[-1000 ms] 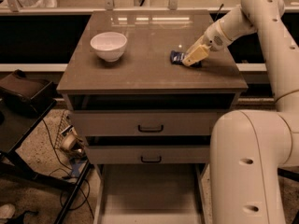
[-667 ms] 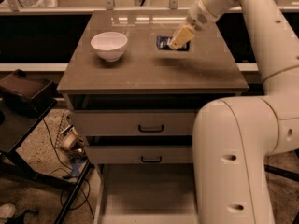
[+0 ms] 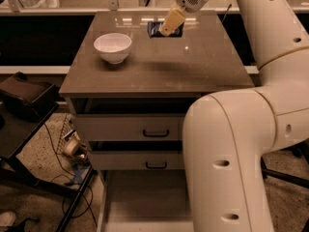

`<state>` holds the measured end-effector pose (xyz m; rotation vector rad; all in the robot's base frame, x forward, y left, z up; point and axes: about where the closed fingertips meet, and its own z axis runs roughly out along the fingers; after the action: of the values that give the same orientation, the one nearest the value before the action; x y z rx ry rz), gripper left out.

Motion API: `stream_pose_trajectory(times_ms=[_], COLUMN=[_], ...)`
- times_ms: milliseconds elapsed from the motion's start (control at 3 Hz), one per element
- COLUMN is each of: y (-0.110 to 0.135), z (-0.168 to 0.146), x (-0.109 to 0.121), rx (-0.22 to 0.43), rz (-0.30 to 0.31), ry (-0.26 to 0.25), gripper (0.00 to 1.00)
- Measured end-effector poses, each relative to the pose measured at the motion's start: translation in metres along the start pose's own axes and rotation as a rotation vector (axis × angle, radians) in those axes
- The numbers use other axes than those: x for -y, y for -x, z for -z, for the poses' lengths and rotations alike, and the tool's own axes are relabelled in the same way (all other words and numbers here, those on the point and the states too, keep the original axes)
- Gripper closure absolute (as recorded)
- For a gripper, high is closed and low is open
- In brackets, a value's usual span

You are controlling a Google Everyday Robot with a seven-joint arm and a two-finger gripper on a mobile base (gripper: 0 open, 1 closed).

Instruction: Place rxbar blueberry into white bowl

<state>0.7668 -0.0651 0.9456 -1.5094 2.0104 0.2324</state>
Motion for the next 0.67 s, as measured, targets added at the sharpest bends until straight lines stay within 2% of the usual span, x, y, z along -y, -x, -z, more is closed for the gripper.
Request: stream_pose_trajectory(times_ms=[333,667], y=[0.036,0.076], z=[-0.014,-0.046], x=[-0.008,-0.022], rx=[0.01,-0.004], rz=[0.052,0.076], ry=[0.009,0.039], gripper=[1.0,1.0])
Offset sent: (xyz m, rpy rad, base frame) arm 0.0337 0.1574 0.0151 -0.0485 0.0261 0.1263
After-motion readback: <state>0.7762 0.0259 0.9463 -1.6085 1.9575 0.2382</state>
